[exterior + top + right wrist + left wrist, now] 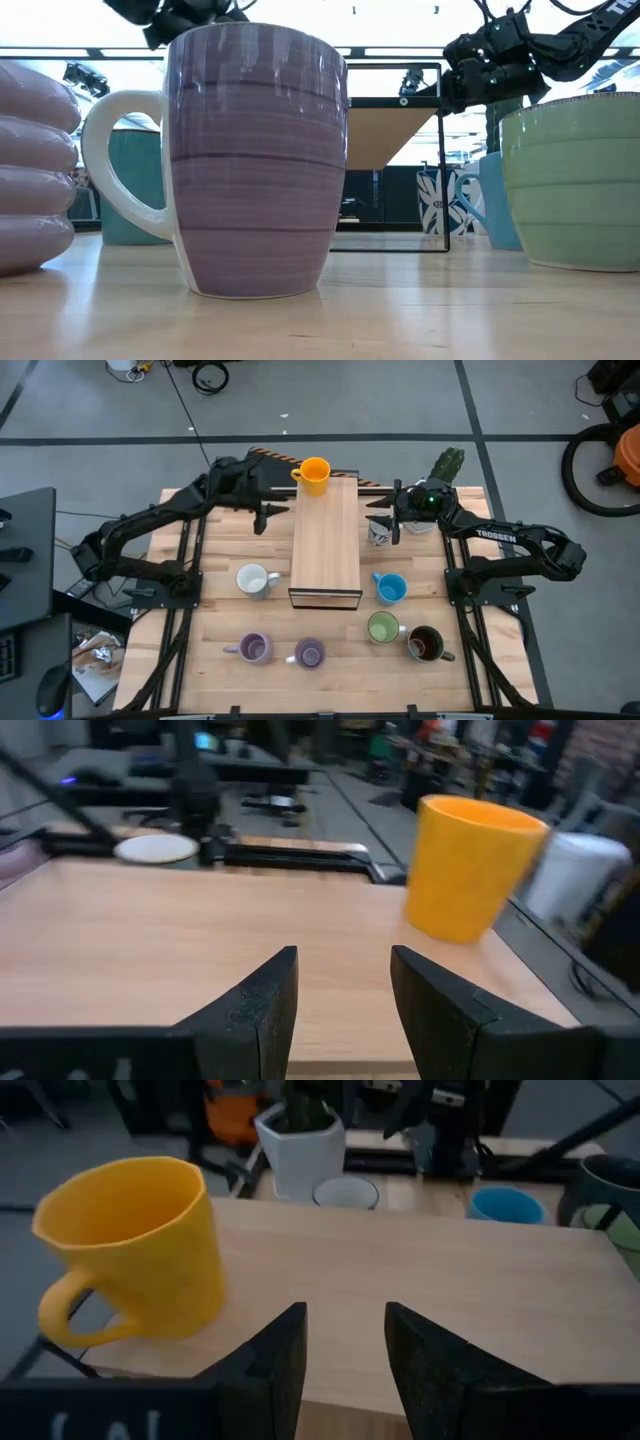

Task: Place coffee mugs
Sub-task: Put the blue mug on the shelf

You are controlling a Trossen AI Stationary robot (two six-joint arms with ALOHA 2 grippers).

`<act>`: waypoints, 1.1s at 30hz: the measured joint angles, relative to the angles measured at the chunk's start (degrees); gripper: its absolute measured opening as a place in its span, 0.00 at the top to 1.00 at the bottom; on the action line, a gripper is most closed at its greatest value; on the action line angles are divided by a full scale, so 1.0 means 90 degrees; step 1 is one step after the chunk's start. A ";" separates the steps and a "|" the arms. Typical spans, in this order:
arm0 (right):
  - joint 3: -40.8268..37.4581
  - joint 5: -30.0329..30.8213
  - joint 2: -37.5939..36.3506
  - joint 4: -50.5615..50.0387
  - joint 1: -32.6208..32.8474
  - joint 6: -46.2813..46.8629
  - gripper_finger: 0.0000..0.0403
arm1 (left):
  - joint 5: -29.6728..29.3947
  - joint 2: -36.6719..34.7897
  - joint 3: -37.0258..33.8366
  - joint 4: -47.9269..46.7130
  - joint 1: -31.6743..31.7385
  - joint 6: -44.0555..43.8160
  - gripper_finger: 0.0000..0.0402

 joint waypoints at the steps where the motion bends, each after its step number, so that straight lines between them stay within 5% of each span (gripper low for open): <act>1: 0.0032 0.0177 0.0002 -0.0103 0.0057 0.0080 0.58 | -0.0004 -0.0141 -0.0250 0.0232 0.0004 -0.0102 0.65; 8: 0.1098 0.1517 0.0002 -0.2229 0.0676 0.0089 0.58 | -0.0113 -0.0911 -0.1515 0.1082 -0.0116 -0.0605 0.65; 19: 0.2708 0.3773 0.0002 -0.5982 0.1598 0.0493 0.58 | -0.1380 -0.2261 -0.2942 0.1488 -0.1350 -0.0915 0.65; 33: 0.3124 0.4110 0.0005 -0.7924 0.1822 0.0378 0.58 | -0.1441 -0.2884 -0.3917 0.2451 -0.1655 -0.1116 0.65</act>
